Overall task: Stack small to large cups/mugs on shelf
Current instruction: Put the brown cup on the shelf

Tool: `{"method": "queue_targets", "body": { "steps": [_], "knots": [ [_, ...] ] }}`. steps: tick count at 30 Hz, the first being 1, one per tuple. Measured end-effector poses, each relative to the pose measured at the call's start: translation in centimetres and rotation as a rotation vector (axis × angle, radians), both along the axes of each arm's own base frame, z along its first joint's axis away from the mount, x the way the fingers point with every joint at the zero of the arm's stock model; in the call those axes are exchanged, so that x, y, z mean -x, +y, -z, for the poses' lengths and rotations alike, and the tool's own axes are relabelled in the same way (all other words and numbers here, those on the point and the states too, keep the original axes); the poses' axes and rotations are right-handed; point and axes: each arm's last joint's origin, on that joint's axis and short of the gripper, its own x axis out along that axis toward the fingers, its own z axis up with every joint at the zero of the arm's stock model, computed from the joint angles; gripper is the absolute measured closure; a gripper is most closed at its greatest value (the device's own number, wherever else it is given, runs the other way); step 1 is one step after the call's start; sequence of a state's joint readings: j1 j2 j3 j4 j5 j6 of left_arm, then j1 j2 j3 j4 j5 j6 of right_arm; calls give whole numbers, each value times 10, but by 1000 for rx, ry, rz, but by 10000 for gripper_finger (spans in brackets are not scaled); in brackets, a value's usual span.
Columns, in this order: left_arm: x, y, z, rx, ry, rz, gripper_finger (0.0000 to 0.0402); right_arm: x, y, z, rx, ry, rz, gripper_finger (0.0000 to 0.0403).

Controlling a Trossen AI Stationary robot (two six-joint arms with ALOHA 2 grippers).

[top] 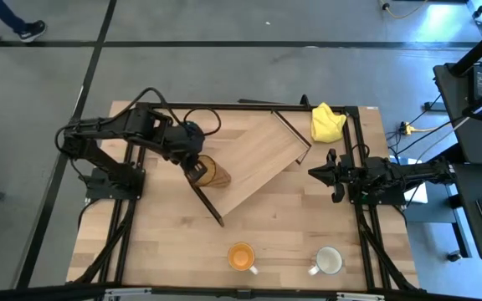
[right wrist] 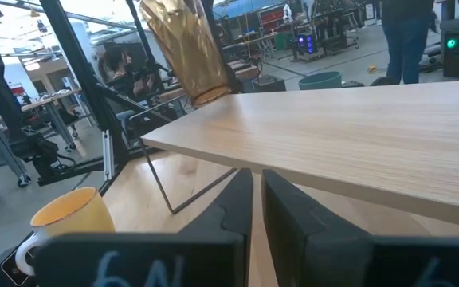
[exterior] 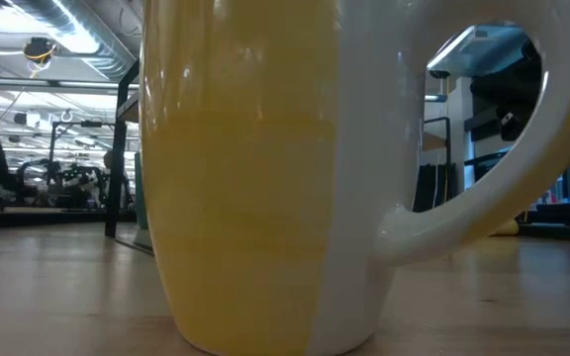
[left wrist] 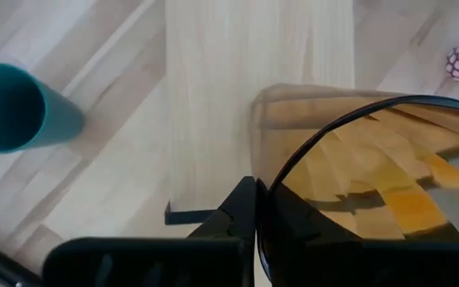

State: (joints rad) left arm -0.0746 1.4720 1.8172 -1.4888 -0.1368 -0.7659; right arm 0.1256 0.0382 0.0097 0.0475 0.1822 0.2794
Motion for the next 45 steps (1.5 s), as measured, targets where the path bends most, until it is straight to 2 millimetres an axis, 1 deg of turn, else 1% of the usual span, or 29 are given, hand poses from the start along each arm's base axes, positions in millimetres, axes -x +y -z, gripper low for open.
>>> {"method": "queue_targets", "body": {
  "steps": [3, 6, 8, 11, 13, 18, 23, 33, 45],
  "knots": [
    [-4, 2, 4, -6, 35, 8, 395, 0, 0, 0, 0, 0, 0, 370],
    [-9, 7, 9, 25, 75, 16, 395, 0, 0, 0, 0, 0, 0, 370],
    [-11, 11, 7, 29, 70, 13, 395, 0, 0, 0, 0, -3, 0, 370],
    [-15, 16, -4, 21, 19, 14, 395, 0, 0, 0, 0, -1, 0, 370],
    [-15, 18, -8, 15, 20, 14, 395, 0, 0, 0, 0, -1, 0, 370],
    [-11, 22, -9, 17, 56, -1, 395, 0, 0, 0, 0, -1, 0, 370],
    [-12, 21, -8, 39, 51, 0, 395, 0, 0, 0, 0, -2, 0, 370],
    [-22, 20, 0, 69, 80, 11, 394, 0, 0, 0, 0, -1, 0, 370],
    [-23, 20, 1, 102, 84, 15, 395, 0, 0, 0, 0, -1, 0, 370]
  ]
}}
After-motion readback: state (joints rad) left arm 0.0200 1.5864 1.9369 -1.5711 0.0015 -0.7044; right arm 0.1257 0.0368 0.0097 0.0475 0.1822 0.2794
